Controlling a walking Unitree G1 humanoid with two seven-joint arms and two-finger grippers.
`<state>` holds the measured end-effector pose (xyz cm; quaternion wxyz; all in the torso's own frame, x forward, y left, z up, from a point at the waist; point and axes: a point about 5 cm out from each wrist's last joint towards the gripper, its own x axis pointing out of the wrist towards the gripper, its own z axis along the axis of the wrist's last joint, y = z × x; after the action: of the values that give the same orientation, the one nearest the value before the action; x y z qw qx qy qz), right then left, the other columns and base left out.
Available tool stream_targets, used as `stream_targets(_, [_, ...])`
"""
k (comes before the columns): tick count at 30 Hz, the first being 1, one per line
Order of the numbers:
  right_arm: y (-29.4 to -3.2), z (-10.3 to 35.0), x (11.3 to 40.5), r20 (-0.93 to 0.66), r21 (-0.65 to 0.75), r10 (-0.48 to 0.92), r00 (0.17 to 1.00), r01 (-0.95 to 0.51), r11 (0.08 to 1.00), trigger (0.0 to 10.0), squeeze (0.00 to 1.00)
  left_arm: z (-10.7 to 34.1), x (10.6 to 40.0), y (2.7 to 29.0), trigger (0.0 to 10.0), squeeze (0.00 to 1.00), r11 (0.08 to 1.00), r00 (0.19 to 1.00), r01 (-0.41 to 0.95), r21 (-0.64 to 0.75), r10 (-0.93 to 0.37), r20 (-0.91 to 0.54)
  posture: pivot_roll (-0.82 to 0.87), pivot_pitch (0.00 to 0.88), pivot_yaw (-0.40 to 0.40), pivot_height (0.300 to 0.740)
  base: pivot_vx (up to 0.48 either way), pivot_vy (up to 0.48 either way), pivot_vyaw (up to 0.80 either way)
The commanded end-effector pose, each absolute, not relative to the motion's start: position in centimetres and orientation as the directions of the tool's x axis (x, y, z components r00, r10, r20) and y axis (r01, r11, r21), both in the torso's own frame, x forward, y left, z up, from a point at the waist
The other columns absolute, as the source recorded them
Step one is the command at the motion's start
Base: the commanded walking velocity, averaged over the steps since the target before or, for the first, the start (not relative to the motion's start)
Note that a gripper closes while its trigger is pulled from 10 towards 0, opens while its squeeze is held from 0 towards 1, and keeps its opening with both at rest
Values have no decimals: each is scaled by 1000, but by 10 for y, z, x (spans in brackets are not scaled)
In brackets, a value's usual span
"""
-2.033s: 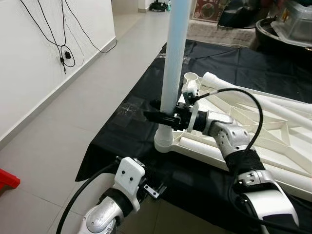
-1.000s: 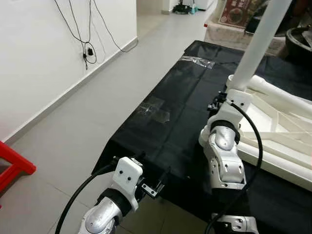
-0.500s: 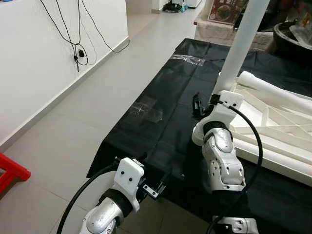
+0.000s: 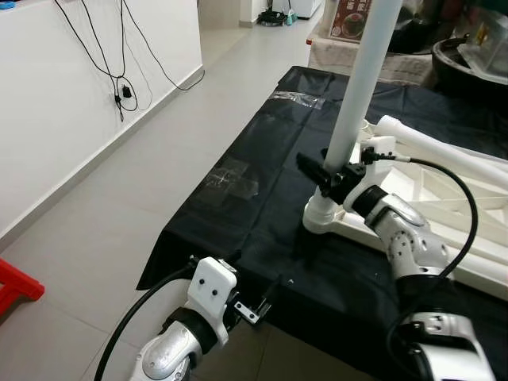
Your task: Building children table
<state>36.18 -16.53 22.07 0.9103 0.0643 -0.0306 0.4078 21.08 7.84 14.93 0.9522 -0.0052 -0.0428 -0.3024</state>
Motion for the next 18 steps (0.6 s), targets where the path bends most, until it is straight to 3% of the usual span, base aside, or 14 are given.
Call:
stream_targets(1, [-141,214,357,58,88,868,493,-869,488,10000,0,145,210,78,10000,0,815,813,580,12,-579,63,126,150,-38,740,0,0,0])
stream_targets(2, [-136,214,356,43,72,905,423,-905,419,10000,0,145,209,78,10000,0,815,813,579,12,-579,63,126,151,-38,740,0,0,0])
stream_targets(3, [-136,214,356,43,72,905,423,-905,419,10000,0,145,209,78,10000,0,815,813,579,12,-579,63,126,151,-38,740,0,0,0])
stream_targets(4, [-131,217,356,52,77,929,366,-929,361,10000,0,146,209,78,10000,0,816,814,578,12,-578,63,134,153,-40,740,0,0,0])
stream_targets(9, [-122,223,359,83,71,956,282,-958,276,10000,0,146,208,79,10000,0,816,814,578,10,-577,64,141,157,-38,740,0,0,0])
stream_targets(10, [-118,226,359,102,65,966,238,-970,233,5765,0,147,207,79,10000,0,816,814,578,9,-577,64,147,160,-40,740,0,0,0])
stream_targets(12, [-117,229,359,117,57,971,210,-977,205,5765,0,147,207,79,10000,0,816,814,579,8,-578,64,147,162,-40,740,0,0,0])
stream_targets(13, [-115,230,359,127,38,970,207,-978,204,0,0,147,207,79,10000,0,815,813,580,8,-579,63,147,163,-38,740,0,0,0])
stream_targets(18, [-112,225,355,154,-16,960,233,-971,239,0,0,147,206,78,10000,0,812,810,583,8,-583,61,145,164,-36,740,0,0,0])
